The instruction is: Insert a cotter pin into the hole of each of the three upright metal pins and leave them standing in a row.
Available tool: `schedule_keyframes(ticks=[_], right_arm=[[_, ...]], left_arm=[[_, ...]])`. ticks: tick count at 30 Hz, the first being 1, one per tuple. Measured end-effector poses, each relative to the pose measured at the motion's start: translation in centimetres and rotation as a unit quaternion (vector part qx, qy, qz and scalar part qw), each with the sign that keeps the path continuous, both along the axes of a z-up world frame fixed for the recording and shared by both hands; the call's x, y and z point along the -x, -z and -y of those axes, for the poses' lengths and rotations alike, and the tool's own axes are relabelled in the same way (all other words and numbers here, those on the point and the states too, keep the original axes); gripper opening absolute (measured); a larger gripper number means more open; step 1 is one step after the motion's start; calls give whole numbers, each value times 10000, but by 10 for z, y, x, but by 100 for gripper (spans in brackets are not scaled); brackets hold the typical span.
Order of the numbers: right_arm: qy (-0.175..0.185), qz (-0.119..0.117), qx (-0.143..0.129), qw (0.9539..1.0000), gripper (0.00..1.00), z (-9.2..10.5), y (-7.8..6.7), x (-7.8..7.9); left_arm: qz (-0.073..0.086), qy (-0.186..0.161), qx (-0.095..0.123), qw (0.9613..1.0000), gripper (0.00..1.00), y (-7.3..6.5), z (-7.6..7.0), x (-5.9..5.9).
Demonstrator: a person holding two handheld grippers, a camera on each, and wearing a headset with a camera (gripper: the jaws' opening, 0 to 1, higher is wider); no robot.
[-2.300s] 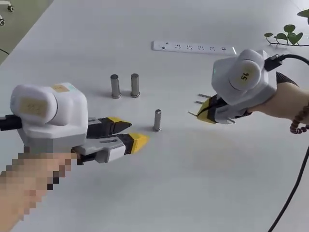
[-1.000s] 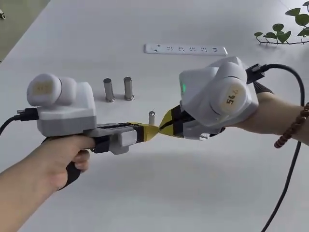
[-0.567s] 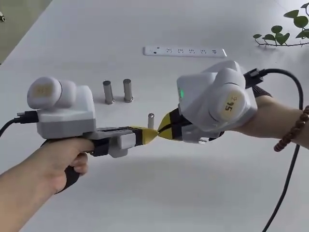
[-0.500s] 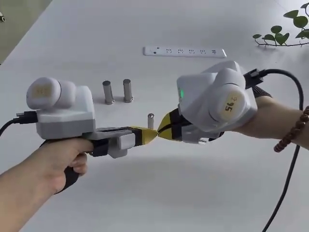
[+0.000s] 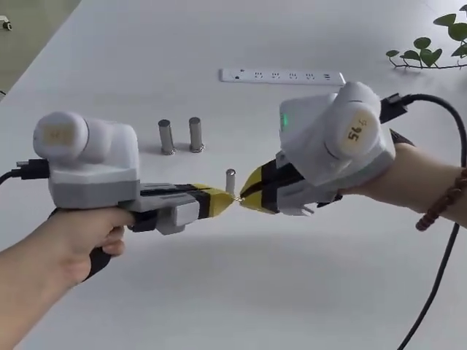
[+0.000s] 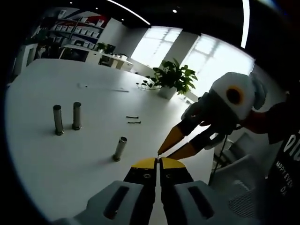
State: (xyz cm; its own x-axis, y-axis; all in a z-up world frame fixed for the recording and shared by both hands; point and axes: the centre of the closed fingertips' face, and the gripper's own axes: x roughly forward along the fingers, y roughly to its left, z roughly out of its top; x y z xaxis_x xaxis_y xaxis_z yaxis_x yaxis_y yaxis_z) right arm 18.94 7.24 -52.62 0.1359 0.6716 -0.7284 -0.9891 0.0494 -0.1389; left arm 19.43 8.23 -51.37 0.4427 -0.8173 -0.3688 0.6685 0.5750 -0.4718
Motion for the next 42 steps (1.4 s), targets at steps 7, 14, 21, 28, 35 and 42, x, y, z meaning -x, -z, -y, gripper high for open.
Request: schedule_keyframes(ticks=[7,14,21,28,35,42], right_arm=[[513,-939,-710,9917,4,1,-8,5],[525,-1421,-953,9839,8,3,-10,14],[253,-1814,-1045,9775,8,3,-9,32],[77,-2027,-1053,9735,8,2,-7,44],[-107,-2294,-1132,9667,5,1,-10,56],[-259,-2383,-1130,9642,3,0,-12,64]], left_arm=[[361,327,-219,9986,0,-1,-8,10],[689,679,-315,9948,0,-1,-8,20],[968,1156,-349,9879,0,-3,-2,33],[966,1360,-146,9859,0,-7,3,41],[1026,1630,41,9813,0,-13,10,51],[1079,1817,150,9773,0,-17,14,58]])
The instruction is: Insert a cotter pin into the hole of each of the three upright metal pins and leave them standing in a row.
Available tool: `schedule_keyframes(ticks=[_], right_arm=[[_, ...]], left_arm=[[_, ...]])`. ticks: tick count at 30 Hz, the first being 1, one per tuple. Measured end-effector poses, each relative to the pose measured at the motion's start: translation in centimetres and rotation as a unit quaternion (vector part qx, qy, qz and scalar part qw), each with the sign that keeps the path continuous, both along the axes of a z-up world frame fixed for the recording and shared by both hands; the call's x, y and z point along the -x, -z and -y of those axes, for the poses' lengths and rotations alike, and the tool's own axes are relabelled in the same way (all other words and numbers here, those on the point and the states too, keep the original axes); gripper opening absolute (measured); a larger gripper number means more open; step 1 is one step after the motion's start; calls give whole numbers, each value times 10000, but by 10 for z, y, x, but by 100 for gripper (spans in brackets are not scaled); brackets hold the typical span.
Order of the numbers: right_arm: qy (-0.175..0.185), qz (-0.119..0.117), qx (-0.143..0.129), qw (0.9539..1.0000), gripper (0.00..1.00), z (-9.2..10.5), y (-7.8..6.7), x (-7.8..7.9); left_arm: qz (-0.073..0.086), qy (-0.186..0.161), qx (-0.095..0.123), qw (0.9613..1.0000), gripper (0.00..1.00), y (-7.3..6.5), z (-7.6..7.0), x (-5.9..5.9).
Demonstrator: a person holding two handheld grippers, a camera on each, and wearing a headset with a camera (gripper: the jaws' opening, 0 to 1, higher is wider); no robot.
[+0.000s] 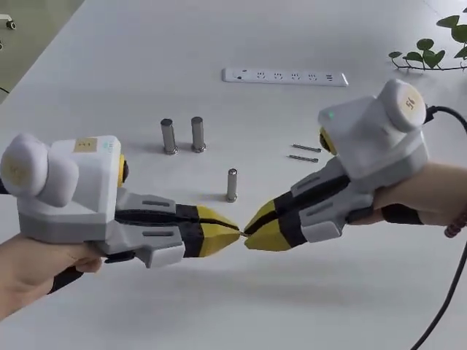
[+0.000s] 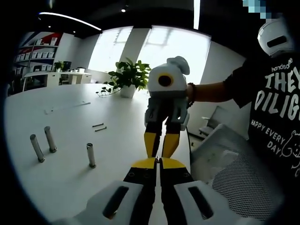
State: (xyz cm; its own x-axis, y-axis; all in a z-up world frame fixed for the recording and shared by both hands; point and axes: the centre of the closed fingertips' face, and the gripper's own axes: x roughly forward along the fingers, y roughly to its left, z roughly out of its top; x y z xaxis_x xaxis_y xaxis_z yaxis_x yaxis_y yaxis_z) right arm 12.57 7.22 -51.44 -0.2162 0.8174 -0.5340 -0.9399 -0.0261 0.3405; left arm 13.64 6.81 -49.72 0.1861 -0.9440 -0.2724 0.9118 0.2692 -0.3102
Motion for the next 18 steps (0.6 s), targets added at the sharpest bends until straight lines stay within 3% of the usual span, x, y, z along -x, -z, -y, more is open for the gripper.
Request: schedule_keyframes(ticks=[5,12,18], right_arm=[[-133,-16,-28,9999,0,-1,-2,5],[-220,149,-2,9996,0,-1,-2,6],[-351,383,237,9984,0,1,-1,5]], left_arm=[[4,54,55,10000,0,-2,1,2],[88,101,16,9999,0,-1,0,3],[279,97,-190,9994,1,5,-1,1]])
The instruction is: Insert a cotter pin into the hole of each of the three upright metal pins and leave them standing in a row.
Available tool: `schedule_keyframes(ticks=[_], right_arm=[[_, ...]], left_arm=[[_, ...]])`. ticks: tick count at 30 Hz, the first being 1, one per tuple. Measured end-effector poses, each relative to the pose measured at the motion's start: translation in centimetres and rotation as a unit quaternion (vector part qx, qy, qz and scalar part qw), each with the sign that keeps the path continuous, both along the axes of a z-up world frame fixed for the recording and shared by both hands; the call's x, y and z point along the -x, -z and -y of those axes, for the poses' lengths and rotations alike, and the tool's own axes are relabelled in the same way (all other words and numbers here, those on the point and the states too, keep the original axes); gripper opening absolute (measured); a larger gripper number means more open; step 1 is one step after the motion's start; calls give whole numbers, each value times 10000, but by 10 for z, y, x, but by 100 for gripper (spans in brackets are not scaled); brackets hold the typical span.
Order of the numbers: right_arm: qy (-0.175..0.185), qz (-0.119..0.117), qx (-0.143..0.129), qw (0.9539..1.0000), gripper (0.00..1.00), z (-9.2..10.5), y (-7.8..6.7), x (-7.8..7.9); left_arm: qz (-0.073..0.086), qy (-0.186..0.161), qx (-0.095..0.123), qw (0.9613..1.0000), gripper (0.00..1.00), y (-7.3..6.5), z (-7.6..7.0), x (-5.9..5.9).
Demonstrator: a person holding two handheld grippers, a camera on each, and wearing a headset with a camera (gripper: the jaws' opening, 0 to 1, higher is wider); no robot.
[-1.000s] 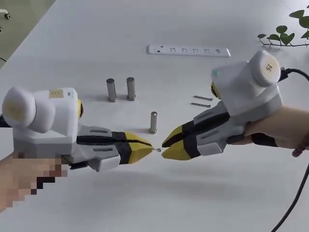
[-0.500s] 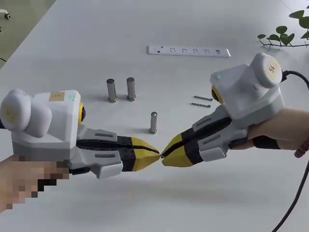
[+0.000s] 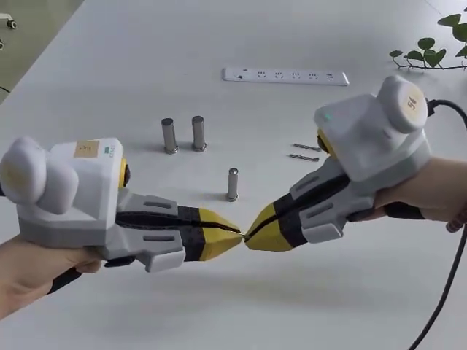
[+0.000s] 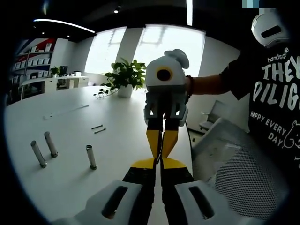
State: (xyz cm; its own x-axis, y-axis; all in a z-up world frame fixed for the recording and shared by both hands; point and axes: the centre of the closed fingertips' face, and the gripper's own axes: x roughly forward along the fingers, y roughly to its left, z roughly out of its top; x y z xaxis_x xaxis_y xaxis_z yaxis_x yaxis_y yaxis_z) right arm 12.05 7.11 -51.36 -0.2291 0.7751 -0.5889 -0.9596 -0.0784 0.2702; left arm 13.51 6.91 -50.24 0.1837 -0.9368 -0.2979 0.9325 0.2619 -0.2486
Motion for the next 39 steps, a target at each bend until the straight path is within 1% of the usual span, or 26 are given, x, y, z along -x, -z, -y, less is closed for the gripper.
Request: schedule_keyframes(ticks=[2,3,4,6,8,10,11,13,14,16,17,19,20,21,22,24,25,26,28,30,31,32,34,35,38,39], right_arm=[[-3,46,60,10000,0,1,0,-1],[-5,51,71,10000,0,2,0,-1],[16,61,86,9999,0,3,0,-2],[101,103,141,9998,0,4,1,-6],[169,166,174,9996,0,7,1,-11],[276,212,266,9990,0,10,3,-16],[411,286,393,9980,0,14,6,-22],[550,334,531,9965,0,18,9,-28],[661,331,627,9953,0,21,12,-32],[779,443,763,9931,0,25,16,-40],[813,512,876,9915,0,29,19,-43],[869,522,897,9908,0,30,21,-47],[895,525,967,9899,0,32,23,-49],[876,659,1067,9882,0,35,25,-53],[847,729,1123,9874,0,37,26,-55],[858,736,1189,9864,0,38,29,-57],[870,773,1252,9853,0,39,30,-60],[887,760,1289,9848,0,39,31,-61],[1014,752,1377,9824,0,42,33,-68],[1078,757,1417,9811,0,43,34,-73],[1087,765,1432,9807,0,43,34,-74],[1108,811,1482,9794,0,44,35,-79],[1125,834,1522,9784,0,44,35,-83],[1125,843,1539,9780,0,44,35,-85],[1132,862,1615,9766,0,44,36,-90],[1142,876,1651,9757,0,44,36,-92]], left_arm=[[29,-27,-64,10000,1,2,0,-1],[-18,-52,-73,10000,0,3,-1,-1],[-97,-84,-88,9999,0,5,-2,-2],[-86,-106,-109,9998,0,6,-3,-3],[-108,-131,-134,9998,0,8,-3,-3],[-90,-184,-162,9997,2,10,-4,-5],[-89,-204,-173,9996,2,10,-5,-6],[-65,-279,-200,9994,2,11,-5,-9],[-37,-327,-210,9992,4,12,-6,-11],[13,-417,-222,9989,5,12,-7,-15],[85,-478,-253,9985,6,13,-7,-18],[205,-573,-317,9976,8,14,-8,-23],[269,-652,-369,9968,9,15,-9,-26],[309,-689,-404,9963,9,16,-9,-27],[376,-795,-470,9950,9,18,-11,-31],[404,-957,-530,9932,10,20,-13,-36],[441,-1100,-608,9911,10,22,-16,-41],[450,-1165,-667,9899,10,23,-18,-43],[475,-1414,-725,9862,10,25,-23,-51],[555,-1598,-764,9826,10,24,-26,-58],[565,-1655,-777,9815,10,25,-27,-60],[584,-1714,-796,9802,10,25,-28,-62],[612,-1816,-785,9783,11,25,-28,-66],[640,-1888,-796,9767,12,25,-28,-69],[642,-2072,-747,9733,12,26,-28,-77],[655,-2144,-787,9714,12,29,-28,-80]])
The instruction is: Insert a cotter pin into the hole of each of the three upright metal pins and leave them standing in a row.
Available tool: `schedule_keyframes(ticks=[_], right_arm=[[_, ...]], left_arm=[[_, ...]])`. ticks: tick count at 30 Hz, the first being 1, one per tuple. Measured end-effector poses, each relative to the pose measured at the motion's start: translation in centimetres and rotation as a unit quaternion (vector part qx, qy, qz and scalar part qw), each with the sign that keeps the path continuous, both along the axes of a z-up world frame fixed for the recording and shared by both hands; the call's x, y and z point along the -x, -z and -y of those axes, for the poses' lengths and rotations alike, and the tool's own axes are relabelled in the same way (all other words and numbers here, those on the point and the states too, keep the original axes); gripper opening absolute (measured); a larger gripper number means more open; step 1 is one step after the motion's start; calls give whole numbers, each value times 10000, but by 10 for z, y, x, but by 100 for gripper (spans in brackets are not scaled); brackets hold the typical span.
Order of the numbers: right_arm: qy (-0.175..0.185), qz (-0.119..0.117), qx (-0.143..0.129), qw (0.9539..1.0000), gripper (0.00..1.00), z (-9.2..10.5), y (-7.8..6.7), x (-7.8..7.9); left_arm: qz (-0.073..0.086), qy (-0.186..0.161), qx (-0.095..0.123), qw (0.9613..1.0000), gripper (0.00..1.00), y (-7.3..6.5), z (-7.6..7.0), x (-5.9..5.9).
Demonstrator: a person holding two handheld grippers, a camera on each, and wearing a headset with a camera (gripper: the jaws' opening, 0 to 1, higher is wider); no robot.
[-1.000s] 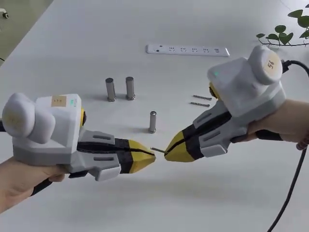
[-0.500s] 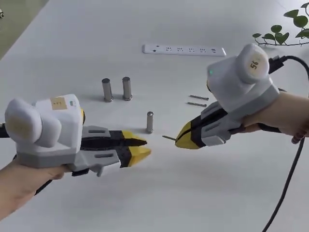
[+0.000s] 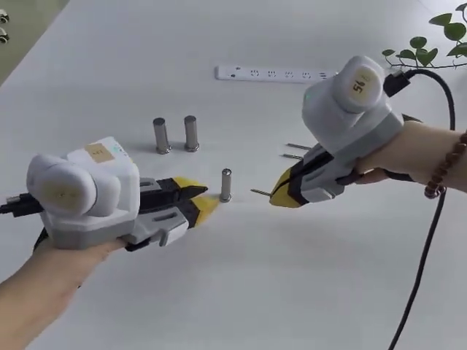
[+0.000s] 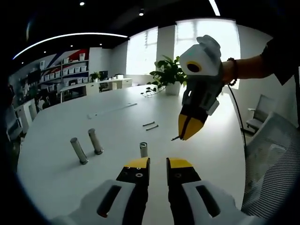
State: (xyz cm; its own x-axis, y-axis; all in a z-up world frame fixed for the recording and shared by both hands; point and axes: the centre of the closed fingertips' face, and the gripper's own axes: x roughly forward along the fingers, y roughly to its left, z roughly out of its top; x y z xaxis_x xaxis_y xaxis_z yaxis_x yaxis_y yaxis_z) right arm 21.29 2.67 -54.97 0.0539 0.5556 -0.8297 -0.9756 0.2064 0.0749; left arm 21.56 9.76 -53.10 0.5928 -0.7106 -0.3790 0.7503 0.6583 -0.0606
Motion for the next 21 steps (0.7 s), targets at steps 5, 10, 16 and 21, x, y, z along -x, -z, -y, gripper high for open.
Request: schedule_keyframes(ticks=[5,10,16,21], right_arm=[[84,30,143,9999,0,1,2,-7],[129,31,287,9995,0,0,5,-15],[124,5,333,9994,0,-4,6,-20],[103,-10,440,9990,0,-6,9,-26]], left_arm=[[-44,-220,-196,9996,13,15,-3,-11],[-35,-361,-266,9990,14,23,-1,-19],[-59,-517,-249,9983,14,28,2,-31],[-36,-566,-265,9980,13,33,6,-38]])
